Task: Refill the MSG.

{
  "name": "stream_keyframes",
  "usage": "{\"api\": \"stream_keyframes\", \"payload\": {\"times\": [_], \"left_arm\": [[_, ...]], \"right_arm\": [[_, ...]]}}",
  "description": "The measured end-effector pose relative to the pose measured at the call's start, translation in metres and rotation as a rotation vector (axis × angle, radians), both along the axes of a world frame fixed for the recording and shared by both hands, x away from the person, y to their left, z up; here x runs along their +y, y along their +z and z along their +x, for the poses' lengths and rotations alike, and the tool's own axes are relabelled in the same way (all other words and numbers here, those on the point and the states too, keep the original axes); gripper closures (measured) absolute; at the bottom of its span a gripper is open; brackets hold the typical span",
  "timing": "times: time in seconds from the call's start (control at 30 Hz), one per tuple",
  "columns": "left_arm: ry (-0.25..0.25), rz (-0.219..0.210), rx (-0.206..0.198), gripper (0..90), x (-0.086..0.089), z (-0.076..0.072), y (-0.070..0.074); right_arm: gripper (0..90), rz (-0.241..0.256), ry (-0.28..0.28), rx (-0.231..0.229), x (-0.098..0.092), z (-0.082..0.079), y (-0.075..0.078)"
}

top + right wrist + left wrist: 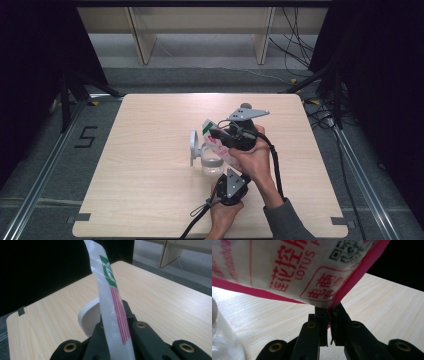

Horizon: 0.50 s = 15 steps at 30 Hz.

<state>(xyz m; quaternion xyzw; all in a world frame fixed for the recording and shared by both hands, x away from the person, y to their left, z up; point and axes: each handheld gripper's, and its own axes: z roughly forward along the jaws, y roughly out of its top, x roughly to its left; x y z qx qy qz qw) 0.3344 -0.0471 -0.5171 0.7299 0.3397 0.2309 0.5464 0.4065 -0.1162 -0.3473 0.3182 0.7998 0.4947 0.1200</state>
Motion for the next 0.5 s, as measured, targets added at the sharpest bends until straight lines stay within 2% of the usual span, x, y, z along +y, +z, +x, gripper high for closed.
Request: {"api": "stream_keyframes", "payload": {"times": [0.07, 0.13, 0.17, 0.2, 0.27, 0.4, 0.43, 0.47, 0.5], "left_arm": [[-0.008, 0.000, -0.003, 84.6, -0.0021, 0.0002, -0.0006], [-0.002, -0.003, 0.000, 84.7, -0.0030, -0.0005, -0.0009], [-0.015, 0.003, -0.002, 84.7, -0.0038, -0.0007, -0.0003], [-0.015, 0.003, -0.002, 84.7, -0.0038, -0.0007, -0.0003], [-0.003, -0.002, -0.011, 84.7, -0.0061, 0.0001, -0.0001], [-0.017, -0.003, -0.007, 84.7, -0.0075, 0.0018, 0.0000], [-0.003, 0.000, -0.003, 84.8, -0.0081, 0.0021, -0.0002], [-0.013, -0.007, -0.004, 84.8, -0.0079, 0.0030, -0.0004], [-0.006, -0.005, -0.002, 84.8, -0.0081, 0.0024, 0.0000]], "right_arm": [[90.0, -0.002, 0.008, 0.000, 0.0006, 0.0015, -0.0008], [90.0, -0.036, 0.026, -0.012, 0.0015, 0.0029, -0.0009], [90.0, -0.027, 0.010, 0.016, 0.0025, 0.0012, -0.0006], [90.0, -0.027, 0.010, 0.016, 0.0025, 0.0012, -0.0006], [89.2, -0.019, 0.008, 0.014, 0.0032, 0.0003, 0.0004], [89.1, -0.011, 0.016, -0.006, 0.0031, 0.0041, -0.0007], [89.2, -0.015, 0.017, -0.014, 0.0025, 0.0041, -0.0006], [89.4, -0.009, 0.010, 0.004, 0.0034, 0.0023, -0.0004], [89.5, -0.030, 0.019, -0.015, 0.0029, 0.0030, 0.0002]]}}
